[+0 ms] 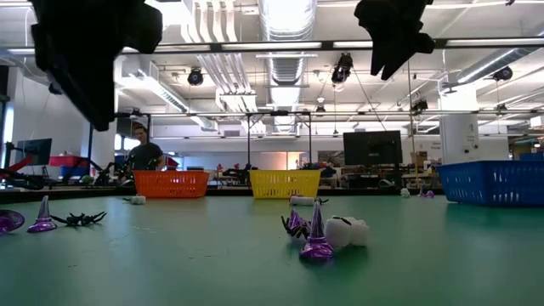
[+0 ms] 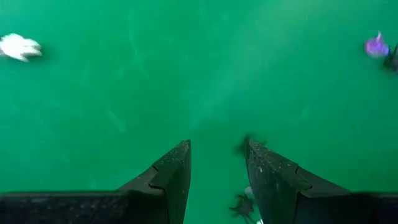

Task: Sort Halloween decoration
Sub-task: Put the black spider toy into the yellow basket

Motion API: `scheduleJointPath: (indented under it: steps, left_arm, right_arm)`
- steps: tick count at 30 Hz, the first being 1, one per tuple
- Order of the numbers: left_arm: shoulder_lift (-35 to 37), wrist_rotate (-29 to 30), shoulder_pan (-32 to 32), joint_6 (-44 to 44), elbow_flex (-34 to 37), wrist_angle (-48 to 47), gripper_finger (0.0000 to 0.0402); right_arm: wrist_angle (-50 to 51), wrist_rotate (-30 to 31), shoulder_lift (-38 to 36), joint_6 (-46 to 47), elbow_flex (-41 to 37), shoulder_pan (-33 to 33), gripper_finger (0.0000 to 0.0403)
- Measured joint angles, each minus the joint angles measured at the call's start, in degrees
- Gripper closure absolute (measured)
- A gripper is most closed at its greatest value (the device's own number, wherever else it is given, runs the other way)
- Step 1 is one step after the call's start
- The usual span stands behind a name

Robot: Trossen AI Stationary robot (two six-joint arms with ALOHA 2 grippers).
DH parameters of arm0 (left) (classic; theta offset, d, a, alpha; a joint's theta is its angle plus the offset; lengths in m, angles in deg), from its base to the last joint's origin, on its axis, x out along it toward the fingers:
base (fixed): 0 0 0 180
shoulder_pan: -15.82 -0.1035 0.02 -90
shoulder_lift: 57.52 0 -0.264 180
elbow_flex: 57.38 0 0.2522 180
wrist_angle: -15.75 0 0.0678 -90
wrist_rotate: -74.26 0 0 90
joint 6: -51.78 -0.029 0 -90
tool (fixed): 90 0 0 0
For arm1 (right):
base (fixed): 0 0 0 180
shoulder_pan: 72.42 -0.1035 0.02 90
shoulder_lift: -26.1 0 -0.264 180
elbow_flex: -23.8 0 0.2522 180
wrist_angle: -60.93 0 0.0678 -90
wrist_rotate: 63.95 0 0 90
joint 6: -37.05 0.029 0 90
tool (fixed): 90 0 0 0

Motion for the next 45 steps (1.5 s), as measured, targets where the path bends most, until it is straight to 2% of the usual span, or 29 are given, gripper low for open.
scheduleJointPath:
  steps: [4,10,17,29,45]
  left_arm:
    - [-2.2,0.0,1.5,0.1,0.0,2.5,0.0267]
    - [-6.3,-0.6,2.4,-9.6,0.0,8.4,0.0267]
    - [-9.6,-4.5,2.4,-16.8,0.0,9.4,0.0267]
    - [-11.9,-6.6,2.4,-23.5,0.0,12.4,0.0267]
    - [-19.8,-8.5,1.6,-20.7,-0.3,12.8,0.0267]
  right_arm:
    - [0.0,0.0,0.0,-2.5,0.0,0.0,0.0245]
    - [0.0,0.0,-0.1,-7.6,0.0,0.0,0.0245]
    - [0.0,0.0,-0.1,-9.6,0.0,0.0,0.0245]
    - [-0.1,0.0,-0.1,-10.3,0.0,0.0,0.0245]
    - [-0.1,0.0,0.0,-11.5,0.0,0.0,0.0245]
